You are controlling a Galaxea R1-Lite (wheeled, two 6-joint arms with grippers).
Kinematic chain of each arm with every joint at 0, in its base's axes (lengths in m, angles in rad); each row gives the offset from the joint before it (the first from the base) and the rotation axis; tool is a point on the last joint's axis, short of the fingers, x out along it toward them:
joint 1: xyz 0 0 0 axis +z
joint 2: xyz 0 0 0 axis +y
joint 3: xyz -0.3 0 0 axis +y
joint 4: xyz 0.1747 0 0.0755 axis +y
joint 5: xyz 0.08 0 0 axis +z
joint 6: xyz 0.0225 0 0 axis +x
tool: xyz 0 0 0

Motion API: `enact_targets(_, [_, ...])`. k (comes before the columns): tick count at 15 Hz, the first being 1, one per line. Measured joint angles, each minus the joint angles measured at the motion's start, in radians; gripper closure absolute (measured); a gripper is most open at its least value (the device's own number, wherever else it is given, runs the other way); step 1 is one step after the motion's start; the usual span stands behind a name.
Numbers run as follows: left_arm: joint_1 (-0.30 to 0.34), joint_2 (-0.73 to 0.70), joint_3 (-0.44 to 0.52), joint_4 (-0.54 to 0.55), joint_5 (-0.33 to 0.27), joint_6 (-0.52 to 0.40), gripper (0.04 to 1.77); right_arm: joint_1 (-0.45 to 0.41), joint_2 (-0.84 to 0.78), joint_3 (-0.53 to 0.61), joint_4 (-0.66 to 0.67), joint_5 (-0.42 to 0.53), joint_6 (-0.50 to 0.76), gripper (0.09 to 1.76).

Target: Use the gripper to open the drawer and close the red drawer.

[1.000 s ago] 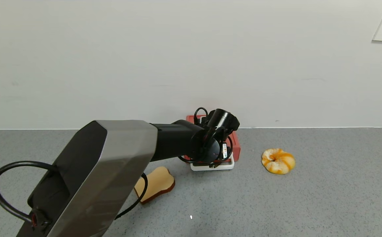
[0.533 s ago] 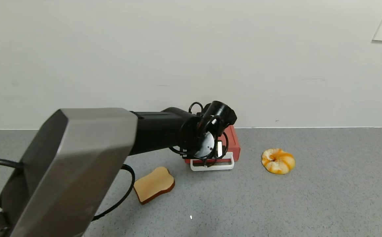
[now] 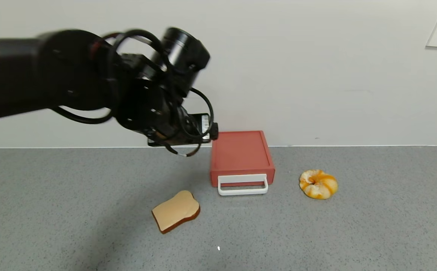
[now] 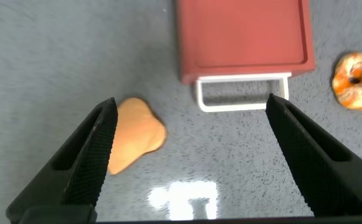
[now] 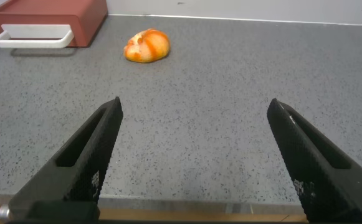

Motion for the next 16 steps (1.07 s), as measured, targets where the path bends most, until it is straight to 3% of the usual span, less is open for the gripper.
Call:
enact_targets(2, [0.055, -0.118, 0.055, 0.003, -0.029, 0.054, 0.09, 0.0, 0.0, 0.0, 0.0, 0.0, 0.0, 0.14])
enact_targets(4, [0.129, -0.238, 0.14, -0.003, -0.1, 0.123, 0.09, 0.0, 0.0, 0.0, 0.0, 0.0, 0.0, 0.14])
enact_targets(8, [0.294, -0.465, 0.337, -0.049, -0.345, 0.25, 0.09, 0.0, 0.0, 0.0, 0.0, 0.0, 0.0, 0.14])
enact_targets(11, [0.393, -0.634, 0.534, -0.192, -0.476, 0.358, 0.09, 0.0, 0.0, 0.0, 0.0, -0.001, 0.0, 0.14])
enact_targets(13, [0.431, -0.752, 0.67, -0.291, -0.532, 0.413, 0.09, 0.0, 0.0, 0.0, 0.0, 0.0, 0.0, 0.14])
enact_targets(16, [0.451, -0.912, 0.801, -0.333, -0.561, 0.452, 0.09, 0.0, 0.0, 0.0, 0.0, 0.0, 0.0, 0.14])
